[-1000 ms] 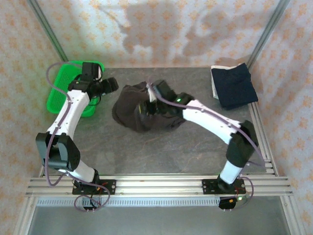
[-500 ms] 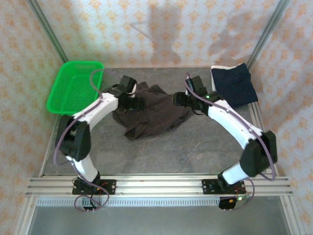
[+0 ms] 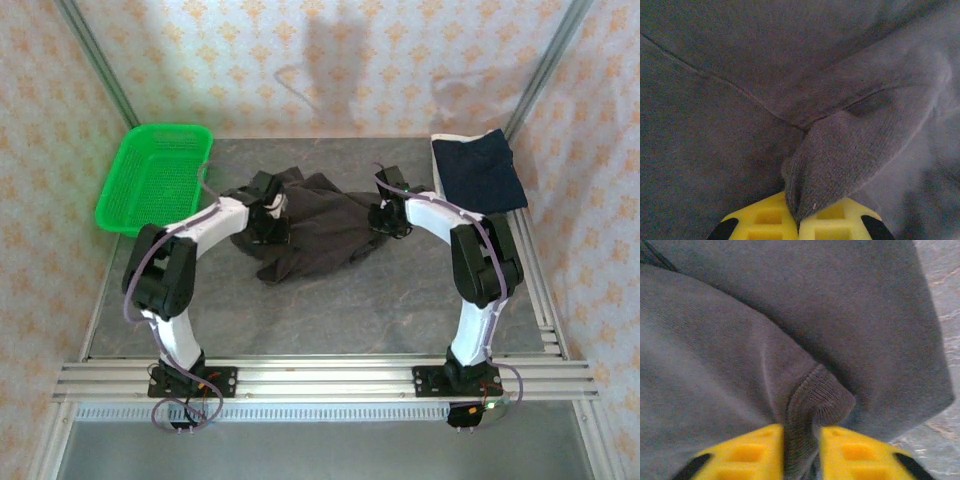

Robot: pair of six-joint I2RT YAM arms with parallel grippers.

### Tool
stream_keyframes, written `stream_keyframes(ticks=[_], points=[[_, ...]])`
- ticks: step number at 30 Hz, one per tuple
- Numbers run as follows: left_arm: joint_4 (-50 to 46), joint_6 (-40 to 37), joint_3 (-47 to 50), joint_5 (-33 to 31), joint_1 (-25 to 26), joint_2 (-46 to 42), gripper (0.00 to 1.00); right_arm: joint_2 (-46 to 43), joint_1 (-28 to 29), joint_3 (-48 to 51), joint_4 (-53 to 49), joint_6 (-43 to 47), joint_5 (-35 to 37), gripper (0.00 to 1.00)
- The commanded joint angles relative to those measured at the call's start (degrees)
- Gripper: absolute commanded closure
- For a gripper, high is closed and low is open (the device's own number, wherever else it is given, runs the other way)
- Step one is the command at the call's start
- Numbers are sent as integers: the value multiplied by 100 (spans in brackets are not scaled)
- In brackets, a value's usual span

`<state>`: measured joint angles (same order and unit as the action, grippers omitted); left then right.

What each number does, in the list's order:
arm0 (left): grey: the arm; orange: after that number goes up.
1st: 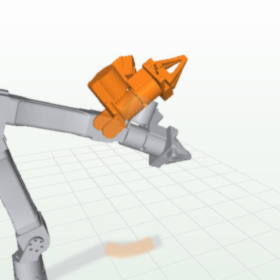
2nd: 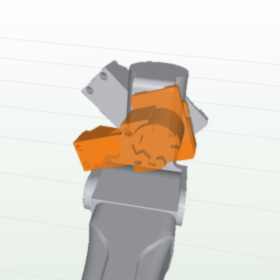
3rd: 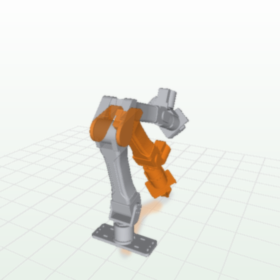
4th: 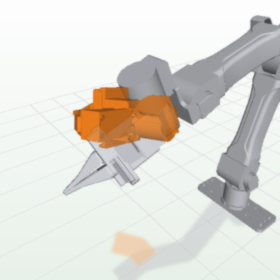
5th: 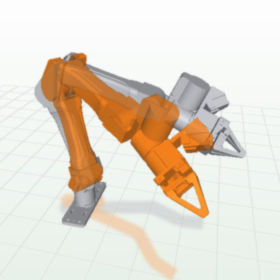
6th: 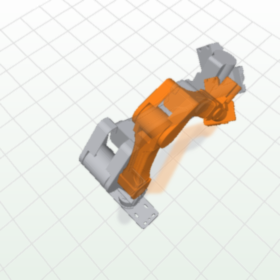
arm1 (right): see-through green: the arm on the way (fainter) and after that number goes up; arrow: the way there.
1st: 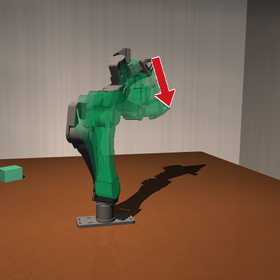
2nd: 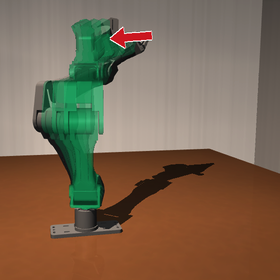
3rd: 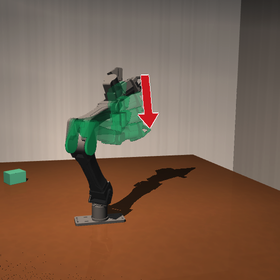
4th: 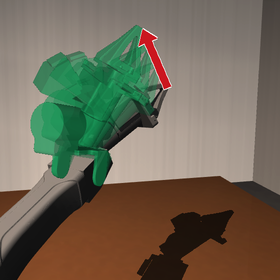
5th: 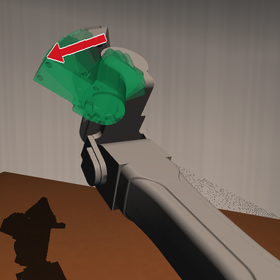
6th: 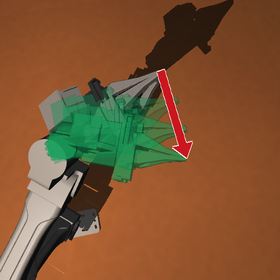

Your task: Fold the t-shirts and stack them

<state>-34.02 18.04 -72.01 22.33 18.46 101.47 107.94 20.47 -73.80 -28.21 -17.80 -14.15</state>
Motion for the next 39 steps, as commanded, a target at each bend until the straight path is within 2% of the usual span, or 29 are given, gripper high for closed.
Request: stream_keyframes(ticks=[1, 2, 6, 9, 13, 18, 19, 22, 24, 28, 29, 31, 33, 37, 39], points=[[-63, 24, -413, 381, -294, -874, 100, -387, -100, 68, 92, -187, -77, 93], [-209, -1, -601, 333, -352, -1059, 100, -583, -157, 96, 75, -210, -47, 100], [-691, -45, -1366, -3, -470, -1639, 100, -1521, -373, 151, -210, -272, 210, 100], [-1000, -40, -1991, -235, -466, -1920, 100, -2409, -427, -83, -667, -183, 734, 100], [-1097, 8, -2781, -5, -458, -2076, 100, -3426, -427, -904, -1236, -35, 1573, 100], [-1088, 60, -3477, 64, -309, -2228, 100, -3607, -429, -2472, -1724, 229, 2000, 100], [-1035, 68, -3463, -24, -309, -2294, 100, -3575, -426, -2726, -1742, 277, 1972, 100], [-921, 68, -3056, -845, -388, -2541, 100, -3434, -423, -3050, -1650, 298, 1564, 100], [-727, 133, -2471, -1264, -686, -2594, 100, -3339, -393, -2889, -1398, 215, 954, 100], [-1033, 401, -1942, -1187, -1597, -1920, 100, -2754, -72, -2114, -503, 158, -453, 100], [-1148, 395, -1868, -1247, -1711, -1710, 95, -2440, 50, -2084, -452, 177, -549, 100], [-1335, 375, -1681, -1604, -1792, -1416, 55, -1736, 213, -2397, -948, 326, -638, 94], [-1512, 313, -1517, -1782, -1811, -1219, 44, -1365, 295, -2496, -1356, 432, -576, 82], [-1202, 147, -973, -1546, -1778, -1358, 25, -1713, 337, -1159, -828, 384, -341, 57], [-1134, 0, -912, -1595, -1597, -1441, 18, -1847, 363, -540, -708, 346, -329, 53]])
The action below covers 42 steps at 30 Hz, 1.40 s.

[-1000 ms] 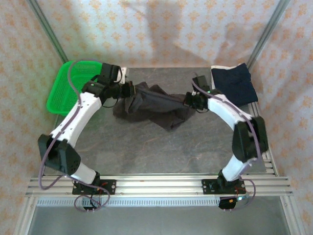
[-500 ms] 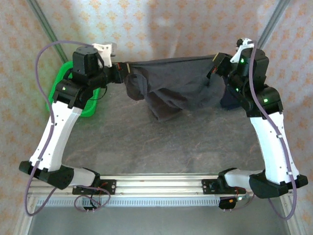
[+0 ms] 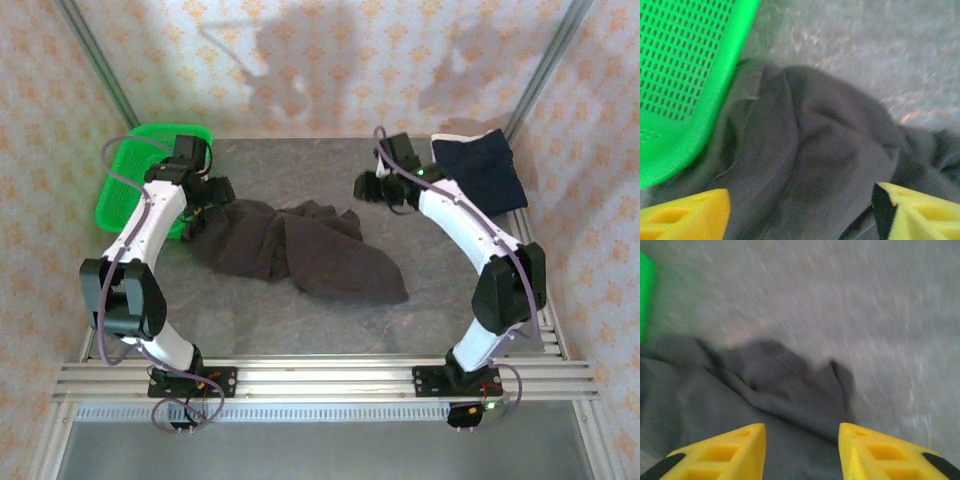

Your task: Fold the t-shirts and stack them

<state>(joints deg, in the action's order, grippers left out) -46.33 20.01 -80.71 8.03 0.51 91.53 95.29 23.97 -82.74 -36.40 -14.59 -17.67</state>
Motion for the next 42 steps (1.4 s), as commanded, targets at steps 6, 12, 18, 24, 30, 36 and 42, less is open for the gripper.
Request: stream_keyframes(ticks=[6, 12, 18, 24, 30, 36, 42], points=[[103, -1235, -235, -55, 1515, 59, 15, -911, 531, 2069, 740, -137, 48, 33], [244, -1631, -127, 67, 2092, 710, 19, -944, 1551, 2842, 855, -29, 244, 21], [228, -1670, -59, -302, 2092, 786, 19, -1065, 2339, 3281, 1293, 494, 116, 15], [118, -1741, -176, -574, 2059, 603, 19, -250, 2576, 2724, 708, 1141, 492, 17], [76, -1763, -236, -646, 1975, 422, 19, -56, 2595, 2368, 357, 1441, 1174, 44], [204, -1831, -186, -574, 1953, 133, 21, -491, 2566, 2044, -51, 1422, 2329, 100], [930, -2137, 217, 296, 1983, -587, 21, -2227, 1688, 1045, -388, 1637, 2902, 100]])
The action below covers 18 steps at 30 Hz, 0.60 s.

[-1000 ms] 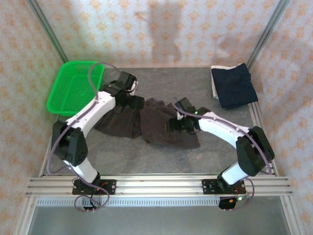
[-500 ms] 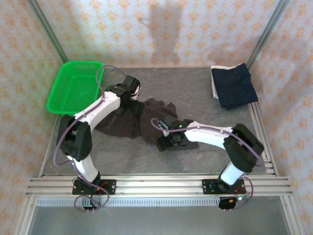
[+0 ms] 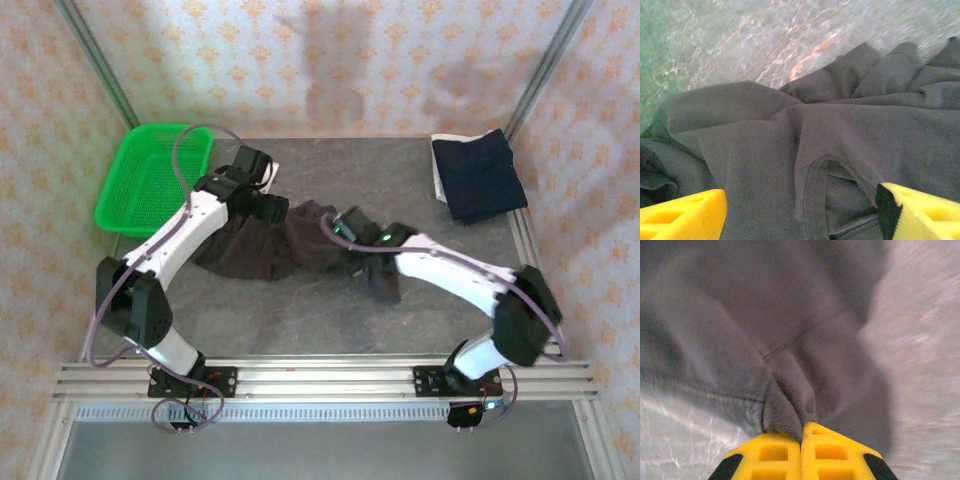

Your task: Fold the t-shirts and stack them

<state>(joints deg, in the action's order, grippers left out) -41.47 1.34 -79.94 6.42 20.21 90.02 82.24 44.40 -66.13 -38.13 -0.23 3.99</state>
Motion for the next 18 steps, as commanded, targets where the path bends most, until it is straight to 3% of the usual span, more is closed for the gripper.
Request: stream_keyframes(ticks=[1, 3, 6, 12, 18], points=[[526, -341, 186, 605, 32, -548, 21, -1109, -400, -805, -198, 366, 889, 100], [668, -452, 257, 905, 87, -713, 21, -1261, -470, -1305, -262, 567, 1283, 100], [928, -634, 323, 1494, 252, -861, 20, -1238, -552, -2043, -353, 843, 1249, 100], [1214, -711, 32, 2011, 669, -883, 19, -1097, -702, -3281, 52, 1094, 1588, 100], [1610, -422, 13, 2166, 664, -1020, 20, 118, -731, -5272, -113, 1027, 942, 100]])
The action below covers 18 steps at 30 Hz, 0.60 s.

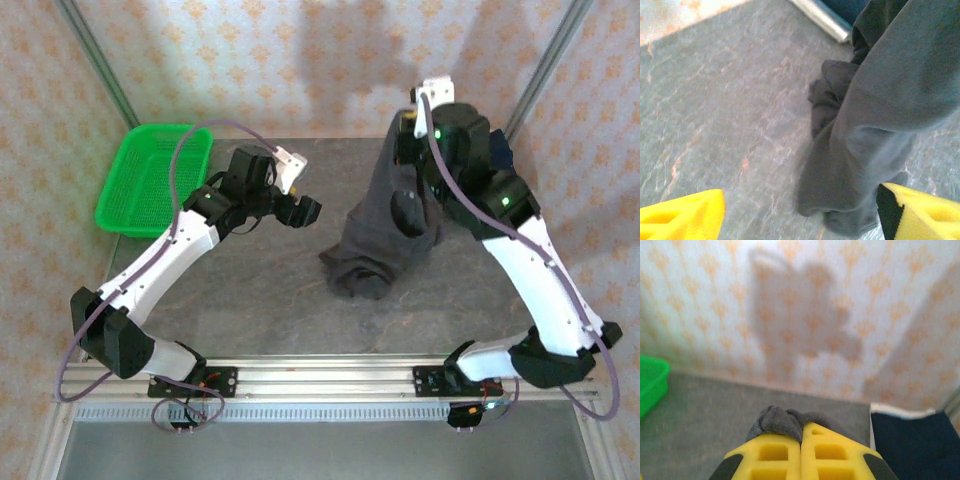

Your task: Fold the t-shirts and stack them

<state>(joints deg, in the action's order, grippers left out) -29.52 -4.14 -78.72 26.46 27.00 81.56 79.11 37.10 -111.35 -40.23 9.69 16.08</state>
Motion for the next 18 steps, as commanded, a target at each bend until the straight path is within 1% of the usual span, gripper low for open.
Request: stream_keyframes(ticks=[1, 4, 6, 7, 9, 11, 13, 15, 18], points=[[479, 166, -20, 44, -16, -234, 20, 727, -1, -1018, 23, -86, -445, 100], [572, 220, 306, -433, -20, -413, 20, 1456, 16, -1558, -277, -390, -939, 100], [574, 297, 511, -867, -28, -511, 18, 1878, 42, -1894, -468, -593, -758, 100], [587, 357, 583, -972, -46, -537, 17, 2020, 43, -2053, -524, -652, -665, 100], [698, 648, 742, -1050, -71, -572, 16, 2323, 48, -2520, -738, -742, -537, 100], [889, 894, 923, -714, -28, -610, 16, 2550, 43, -2936, -931, -771, -257, 100], [1187, 984, 1222, -804, 243, -699, 15, 2673, 43, -3087, -1016, -724, 43, 100], [1406, 926, 1506, -1224, 666, -707, 10, 2741, 14, -2966, -1042, -719, 281, 100], [1668, 1177, 1737, -1308, 1050, -286, 6, 2809, -107, -2714, -1230, -958, 742, 100]])
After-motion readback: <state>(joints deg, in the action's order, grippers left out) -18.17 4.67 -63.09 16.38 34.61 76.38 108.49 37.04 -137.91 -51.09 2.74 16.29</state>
